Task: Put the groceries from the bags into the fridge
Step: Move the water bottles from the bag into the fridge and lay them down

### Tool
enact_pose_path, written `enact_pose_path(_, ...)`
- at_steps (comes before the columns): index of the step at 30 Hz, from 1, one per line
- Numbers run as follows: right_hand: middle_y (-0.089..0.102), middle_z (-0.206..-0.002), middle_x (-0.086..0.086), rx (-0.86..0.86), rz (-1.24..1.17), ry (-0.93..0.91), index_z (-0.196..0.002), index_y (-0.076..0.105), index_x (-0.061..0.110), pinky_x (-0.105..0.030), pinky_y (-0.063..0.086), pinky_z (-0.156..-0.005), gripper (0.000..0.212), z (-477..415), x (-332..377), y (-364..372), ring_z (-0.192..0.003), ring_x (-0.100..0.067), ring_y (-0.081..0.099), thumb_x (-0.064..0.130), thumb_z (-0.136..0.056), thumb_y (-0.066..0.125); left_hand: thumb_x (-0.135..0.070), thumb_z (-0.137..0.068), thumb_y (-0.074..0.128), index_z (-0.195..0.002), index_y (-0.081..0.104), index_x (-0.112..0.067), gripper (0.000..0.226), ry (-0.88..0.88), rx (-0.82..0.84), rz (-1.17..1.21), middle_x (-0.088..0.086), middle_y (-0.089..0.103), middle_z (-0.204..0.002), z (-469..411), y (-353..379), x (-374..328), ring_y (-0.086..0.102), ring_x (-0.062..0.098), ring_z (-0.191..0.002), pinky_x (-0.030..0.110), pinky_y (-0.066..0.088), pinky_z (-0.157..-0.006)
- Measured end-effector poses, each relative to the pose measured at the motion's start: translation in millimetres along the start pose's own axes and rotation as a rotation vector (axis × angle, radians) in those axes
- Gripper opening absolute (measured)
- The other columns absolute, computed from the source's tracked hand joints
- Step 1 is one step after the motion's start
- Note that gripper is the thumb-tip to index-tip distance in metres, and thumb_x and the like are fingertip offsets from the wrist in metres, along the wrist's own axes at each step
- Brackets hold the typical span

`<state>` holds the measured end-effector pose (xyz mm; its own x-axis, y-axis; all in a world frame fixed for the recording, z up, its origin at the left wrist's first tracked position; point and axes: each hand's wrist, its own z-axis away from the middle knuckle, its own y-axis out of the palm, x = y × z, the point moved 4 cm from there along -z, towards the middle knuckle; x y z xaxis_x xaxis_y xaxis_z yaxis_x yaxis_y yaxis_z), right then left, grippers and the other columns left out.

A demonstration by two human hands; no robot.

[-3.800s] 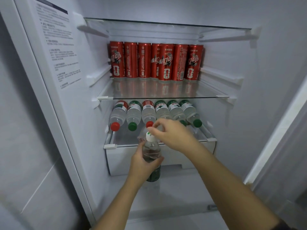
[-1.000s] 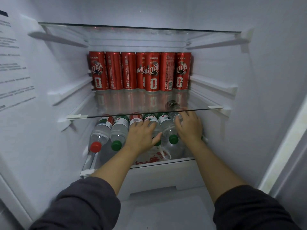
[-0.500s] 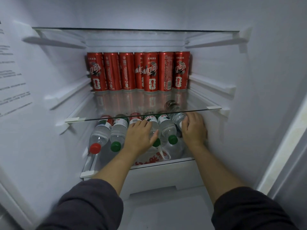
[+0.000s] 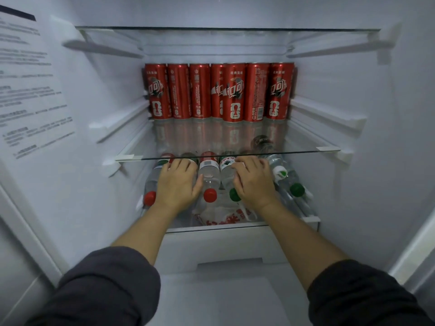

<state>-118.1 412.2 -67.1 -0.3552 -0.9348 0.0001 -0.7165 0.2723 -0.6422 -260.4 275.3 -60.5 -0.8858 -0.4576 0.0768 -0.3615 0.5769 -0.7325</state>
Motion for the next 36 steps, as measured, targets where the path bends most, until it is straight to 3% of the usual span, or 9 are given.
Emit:
enact_pose_path(9,0.064,-0.104,-0.004,-0.137,-0.046,-0.112,-0.098,0.068,0.012,-0.038,0.033,-0.094,0.025,5,22,-5,-0.101,-0.021,0.055,0.024,-0.087,0.049,-0.042,-0.086,0.036,-0.096,0.062,-0.009,0.043,-0.048,-0.033,-0.045,0.007,0.064,-0.089,10,-8,11,0.058,0.029,-0.083,0.043,0.042,-0.079)
enact_pose_path(13,0.065,-0.103,-0.003,-0.062,0.033,-0.146,-0.095,0.068,0.013,-0.038,0.033,-0.091,0.025,0,24,7,-0.099,-0.022,0.057,0.027,-0.089,0.048,-0.040,-0.088,0.031,-0.097,0.060,-0.011,0.042,-0.178,-0.007,-0.077,0.006,0.063,-0.087,18,-8,33,0.057,0.028,-0.082,0.041,0.038,-0.075)
enact_pose_path(19,0.063,-0.106,-0.004,0.063,0.101,-0.126,-0.098,0.066,0.014,-0.044,0.038,-0.090,0.028,-4,25,20,-0.100,-0.024,0.057,0.030,-0.092,0.043,-0.040,-0.089,0.026,-0.096,0.058,-0.010,0.044,-0.211,0.011,-0.031,0.006,0.061,-0.085,19,-1,39,0.056,0.028,-0.081,0.039,0.037,-0.070)
enact_pose_path(23,0.063,-0.109,-0.006,0.118,0.038,0.009,-0.105,0.065,0.013,-0.046,0.040,-0.095,0.035,1,33,8,-0.104,-0.026,0.058,0.032,-0.092,0.040,-0.037,-0.090,0.030,-0.098,0.060,-0.010,0.041,-0.305,-0.057,0.074,0.007,0.063,-0.091,20,-9,22,0.057,0.029,-0.087,0.042,0.037,-0.078)
enact_pose_path(28,0.056,-0.129,-0.007,0.081,-0.026,0.229,-0.125,0.058,0.015,-0.051,0.032,-0.110,0.042,50,42,-33,-0.125,-0.025,0.048,0.034,-0.094,0.037,-0.036,-0.092,0.035,-0.114,0.059,-0.011,0.041,-0.326,-0.149,0.382,0.006,0.061,-0.114,50,-26,-36,0.052,0.026,-0.110,0.045,0.033,-0.099)
enact_pose_path(32,0.051,-0.140,-0.010,0.119,0.040,0.393,-0.136,0.048,0.018,-0.054,0.031,-0.111,0.046,114,51,-66,-0.134,-0.029,0.042,0.037,-0.096,0.038,-0.039,-0.095,0.031,-0.118,0.059,-0.013,0.044,-0.240,-0.081,0.609,0.005,0.059,-0.120,87,-31,-77,0.049,0.025,-0.118,0.052,0.031,-0.108)
enact_pose_path(36,0.042,-0.150,-0.010,0.274,0.112,0.576,-0.144,0.039,0.021,-0.055,0.029,-0.113,0.052,191,58,-93,-0.141,-0.031,0.036,0.042,-0.097,0.031,-0.042,-0.097,0.027,-0.127,0.056,-0.011,0.052,-0.103,0.078,0.711,0.006,0.057,-0.130,134,-26,-117,0.047,0.026,-0.128,0.050,0.018,-0.118)
